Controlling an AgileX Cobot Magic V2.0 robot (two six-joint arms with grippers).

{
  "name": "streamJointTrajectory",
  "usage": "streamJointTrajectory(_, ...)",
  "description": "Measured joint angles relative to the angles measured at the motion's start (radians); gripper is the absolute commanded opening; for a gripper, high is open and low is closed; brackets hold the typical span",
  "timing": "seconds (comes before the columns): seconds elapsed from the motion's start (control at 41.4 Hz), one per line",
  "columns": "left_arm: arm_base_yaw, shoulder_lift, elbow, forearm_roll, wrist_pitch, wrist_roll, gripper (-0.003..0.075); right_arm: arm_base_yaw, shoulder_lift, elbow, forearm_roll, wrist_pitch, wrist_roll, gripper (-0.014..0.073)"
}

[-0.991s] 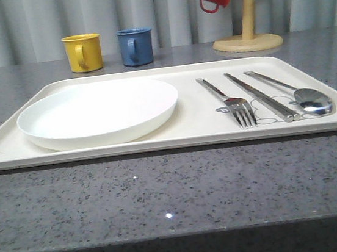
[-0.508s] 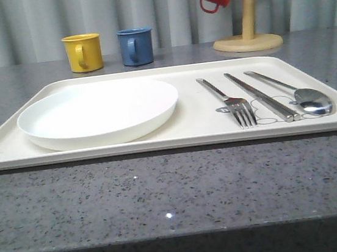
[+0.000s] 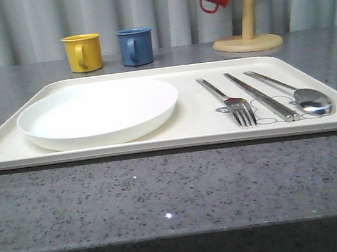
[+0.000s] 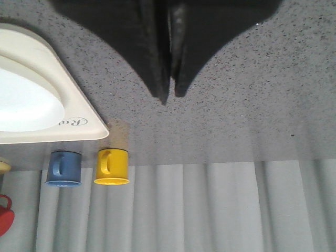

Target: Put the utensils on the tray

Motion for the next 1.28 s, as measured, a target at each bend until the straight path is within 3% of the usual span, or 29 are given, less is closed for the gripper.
streamJointTrajectory(0.218,0.000,0.000,0.000,0.000,0.000,0.000,-0.0018,-0.002,0.000,0.000,-0.023,-0.011,0.043,-0.0071)
streamJointTrajectory(1.281,0.000,0.000,0.000,0.000,0.000,0.000,-0.0018,-0.002,0.000,0.000,0.012,-0.012,0.005,-0.0071)
